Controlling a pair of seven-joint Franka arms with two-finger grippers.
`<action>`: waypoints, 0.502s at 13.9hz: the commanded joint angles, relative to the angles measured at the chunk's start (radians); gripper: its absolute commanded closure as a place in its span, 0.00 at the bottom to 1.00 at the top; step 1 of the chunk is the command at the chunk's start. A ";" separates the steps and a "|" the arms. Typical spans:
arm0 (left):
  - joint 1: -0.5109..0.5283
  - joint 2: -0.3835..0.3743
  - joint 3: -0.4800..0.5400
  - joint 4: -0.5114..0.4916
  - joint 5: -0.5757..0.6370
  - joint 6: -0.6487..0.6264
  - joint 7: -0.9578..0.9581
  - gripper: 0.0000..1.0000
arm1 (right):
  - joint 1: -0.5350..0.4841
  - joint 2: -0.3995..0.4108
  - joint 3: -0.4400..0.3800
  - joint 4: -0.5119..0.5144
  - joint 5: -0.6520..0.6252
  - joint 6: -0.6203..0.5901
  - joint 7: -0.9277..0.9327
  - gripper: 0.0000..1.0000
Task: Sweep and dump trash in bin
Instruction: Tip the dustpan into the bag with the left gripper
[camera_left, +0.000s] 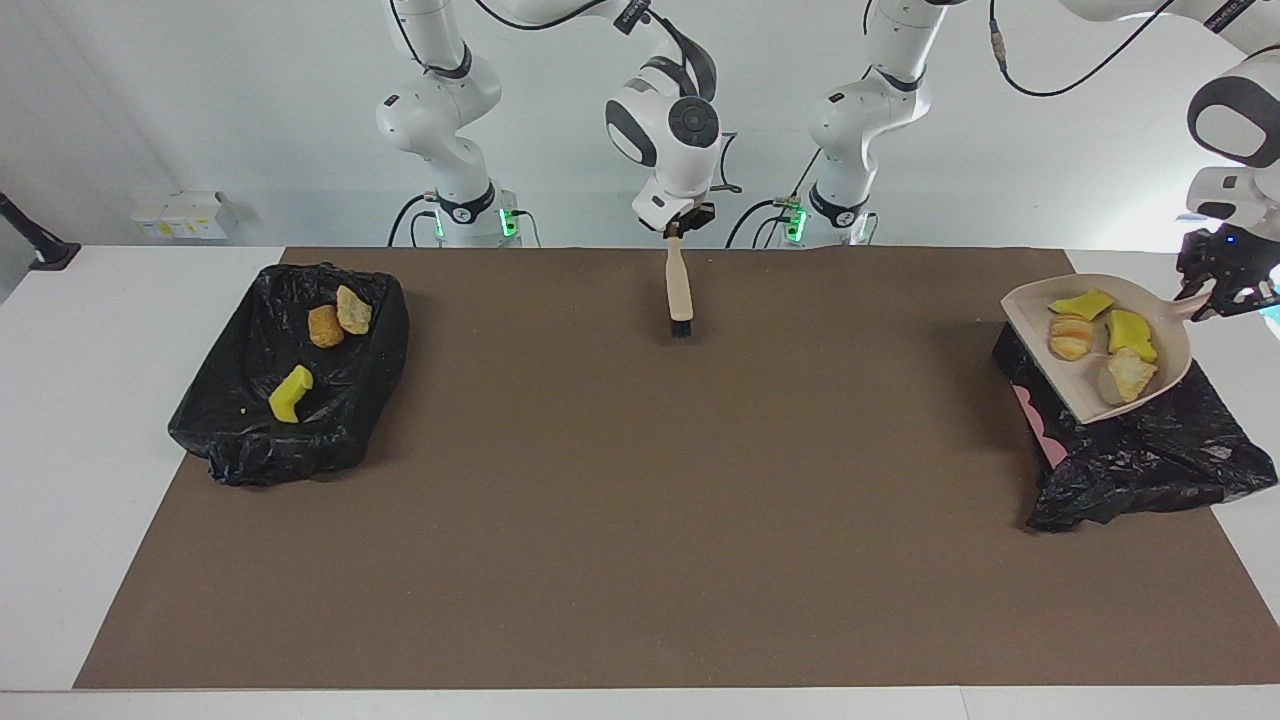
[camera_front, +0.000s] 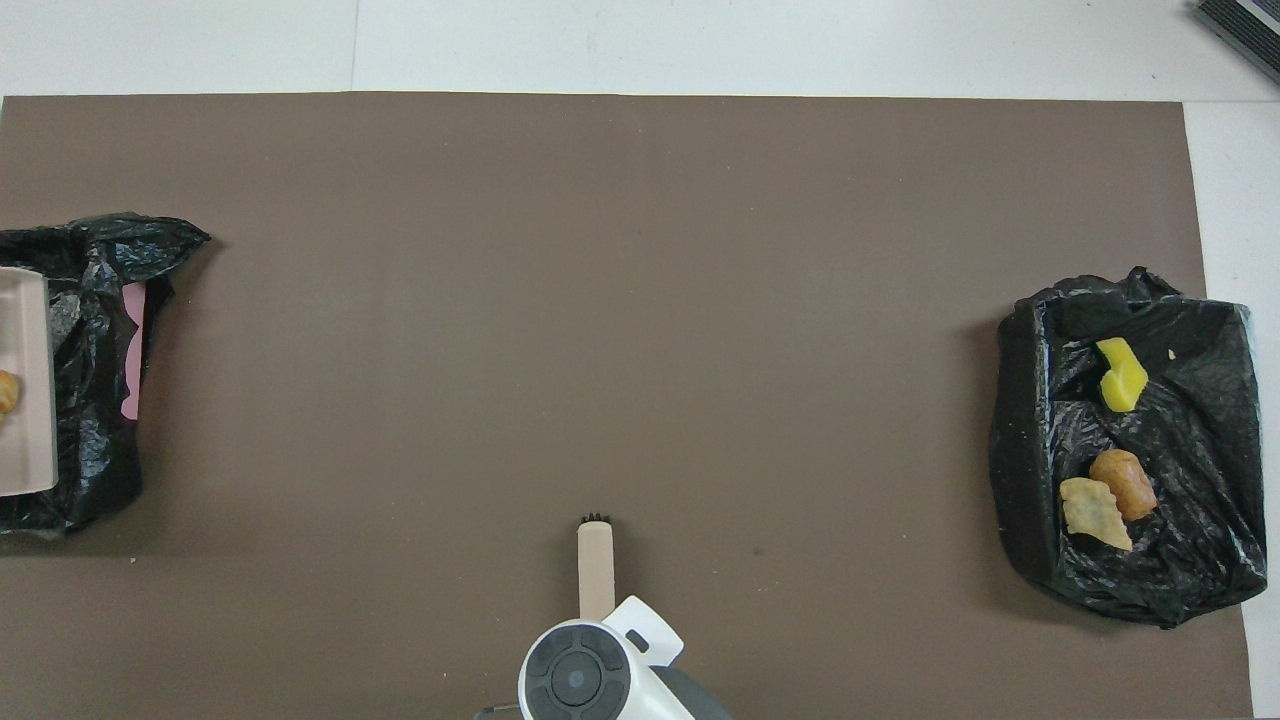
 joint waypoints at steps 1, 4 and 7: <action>-0.001 0.015 -0.009 0.002 0.167 0.080 -0.076 1.00 | 0.003 -0.014 -0.004 -0.036 0.022 0.034 -0.003 1.00; -0.028 0.000 -0.011 -0.025 0.348 0.092 -0.171 1.00 | 0.003 -0.016 -0.004 -0.041 0.022 0.034 -0.015 1.00; -0.074 -0.017 -0.011 -0.053 0.551 0.083 -0.338 1.00 | 0.002 -0.017 -0.004 -0.045 0.022 0.036 -0.015 1.00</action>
